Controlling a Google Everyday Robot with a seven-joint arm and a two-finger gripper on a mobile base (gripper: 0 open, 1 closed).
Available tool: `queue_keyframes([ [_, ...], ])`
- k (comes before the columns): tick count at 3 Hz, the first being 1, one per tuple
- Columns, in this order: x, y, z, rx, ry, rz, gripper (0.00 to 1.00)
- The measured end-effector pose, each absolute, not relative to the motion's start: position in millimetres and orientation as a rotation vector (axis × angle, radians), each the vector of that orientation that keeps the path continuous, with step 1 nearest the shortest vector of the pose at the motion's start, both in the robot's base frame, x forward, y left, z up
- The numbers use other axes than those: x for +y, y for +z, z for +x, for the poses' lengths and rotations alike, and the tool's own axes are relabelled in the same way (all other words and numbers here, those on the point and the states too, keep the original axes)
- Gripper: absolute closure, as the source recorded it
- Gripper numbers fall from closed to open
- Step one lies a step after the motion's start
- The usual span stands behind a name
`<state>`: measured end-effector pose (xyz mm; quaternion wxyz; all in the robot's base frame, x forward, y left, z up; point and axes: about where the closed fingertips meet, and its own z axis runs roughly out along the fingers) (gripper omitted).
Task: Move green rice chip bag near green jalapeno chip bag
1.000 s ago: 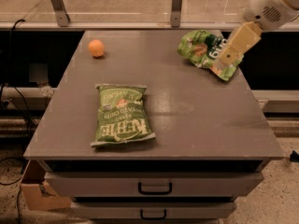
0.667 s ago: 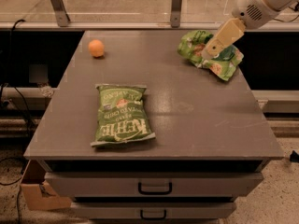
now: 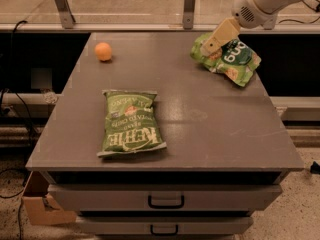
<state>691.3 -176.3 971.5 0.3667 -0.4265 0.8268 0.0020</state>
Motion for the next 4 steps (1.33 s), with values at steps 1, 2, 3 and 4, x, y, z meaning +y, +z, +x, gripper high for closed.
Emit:
queue_keyframes([
  [1,-190,975,708,2.123,-0.133,-1.071,0.0],
  [2,-213,969,720,2.137,-0.161,-1.03,0.0],
  [3,-229,958,731,2.159,-0.103,-0.981,0.0],
  [4,-235,941,742,2.187,-0.057,-0.967,0.0],
])
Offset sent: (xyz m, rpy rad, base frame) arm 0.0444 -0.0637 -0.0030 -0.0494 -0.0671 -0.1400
